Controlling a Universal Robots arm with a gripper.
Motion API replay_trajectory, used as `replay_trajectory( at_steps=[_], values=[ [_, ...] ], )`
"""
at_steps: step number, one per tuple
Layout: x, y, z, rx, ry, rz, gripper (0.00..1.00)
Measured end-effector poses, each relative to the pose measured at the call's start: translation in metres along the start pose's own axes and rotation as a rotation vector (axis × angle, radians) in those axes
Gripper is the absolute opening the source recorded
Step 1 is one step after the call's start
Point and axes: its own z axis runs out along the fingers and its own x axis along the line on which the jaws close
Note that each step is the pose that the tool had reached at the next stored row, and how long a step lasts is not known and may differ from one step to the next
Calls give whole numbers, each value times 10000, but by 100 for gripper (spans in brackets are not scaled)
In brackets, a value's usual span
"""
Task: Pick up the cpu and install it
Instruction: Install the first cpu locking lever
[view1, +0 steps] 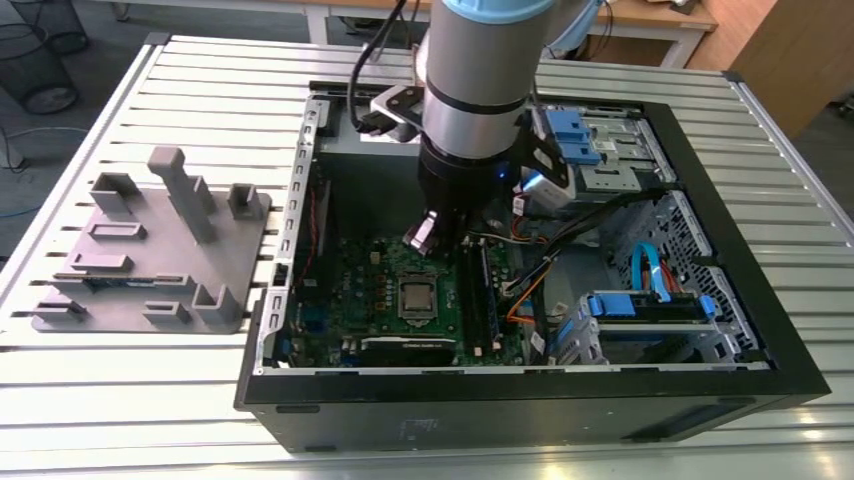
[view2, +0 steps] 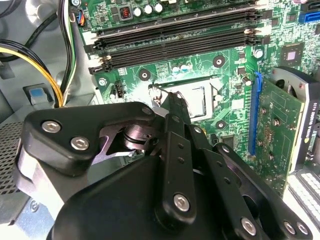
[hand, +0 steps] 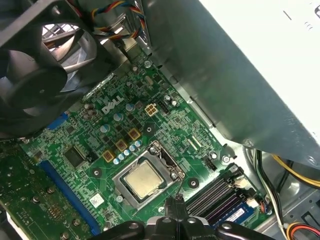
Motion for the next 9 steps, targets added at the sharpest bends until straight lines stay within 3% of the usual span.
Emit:
replay_trajectory(
  at_steps=[9],
  values=[
    [-1,2,78,10,12,0,11]
  ],
)
